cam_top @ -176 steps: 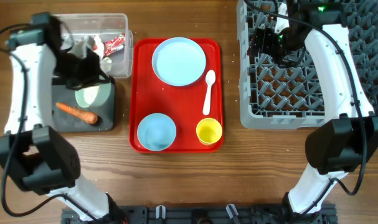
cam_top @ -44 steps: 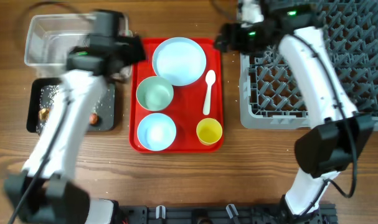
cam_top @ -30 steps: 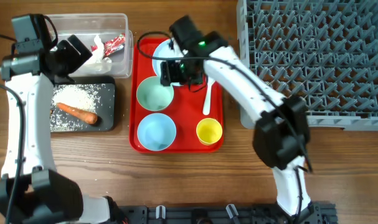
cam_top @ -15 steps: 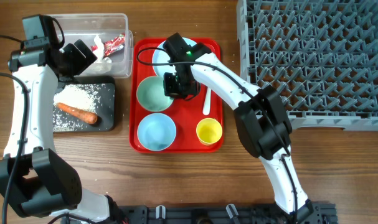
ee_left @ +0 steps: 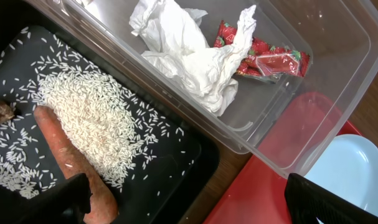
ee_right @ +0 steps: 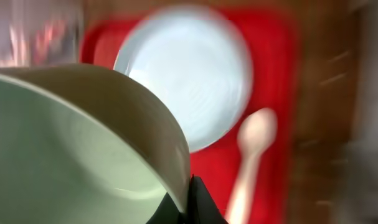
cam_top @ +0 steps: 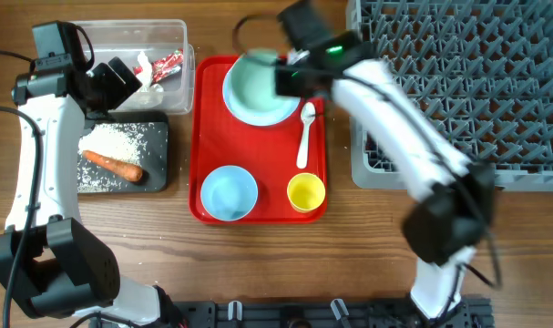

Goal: Sort waste into correct bins and load items into the dishwasher rack
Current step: 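Grasp the green bowl with the right gripper and place it in the rack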

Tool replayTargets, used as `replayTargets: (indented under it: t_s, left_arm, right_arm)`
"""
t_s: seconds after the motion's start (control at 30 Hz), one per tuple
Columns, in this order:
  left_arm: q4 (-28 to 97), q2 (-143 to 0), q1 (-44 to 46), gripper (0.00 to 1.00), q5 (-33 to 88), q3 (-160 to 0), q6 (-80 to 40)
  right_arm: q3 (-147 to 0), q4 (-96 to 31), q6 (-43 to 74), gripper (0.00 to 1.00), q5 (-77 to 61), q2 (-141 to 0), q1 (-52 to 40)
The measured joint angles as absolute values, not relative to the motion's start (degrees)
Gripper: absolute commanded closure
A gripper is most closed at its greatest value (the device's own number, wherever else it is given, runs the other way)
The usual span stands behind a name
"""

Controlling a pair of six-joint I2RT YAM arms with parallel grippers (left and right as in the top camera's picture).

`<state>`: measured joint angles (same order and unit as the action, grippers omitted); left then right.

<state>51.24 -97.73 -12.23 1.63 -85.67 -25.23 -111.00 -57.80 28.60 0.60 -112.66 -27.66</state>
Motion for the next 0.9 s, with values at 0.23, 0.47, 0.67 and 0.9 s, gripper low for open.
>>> replayTargets:
  t_s: [0.23,0.47,0.67,0.9]
  left_arm:
    - [51.2,-97.7,-12.2,0.0,1.6,-85.7,-25.2]
    - [51.2,-97.7,-12.2,0.0,1.7,-85.7,-25.2]
    - [51.2,-97.8,-12.2,0.0,1.7,-85.6,-25.3]
    - [51.2,-97.8,-12.2,0.0,1.7,-85.6,-25.3]
  right_arm:
    - [-111.1,-57.4,24.2,0.96,29.4,-106.9,-15.9]
    - [-110.9,-38.7,9.5,0.96,42.2,-108.3,-9.8]
    - [-110.9,-18.1,-13.9,0.96,47.7,-115.2,-9.6]
    - [-110.8,0.1,-39.0,0.96,49.3,-128.4,-9.6]
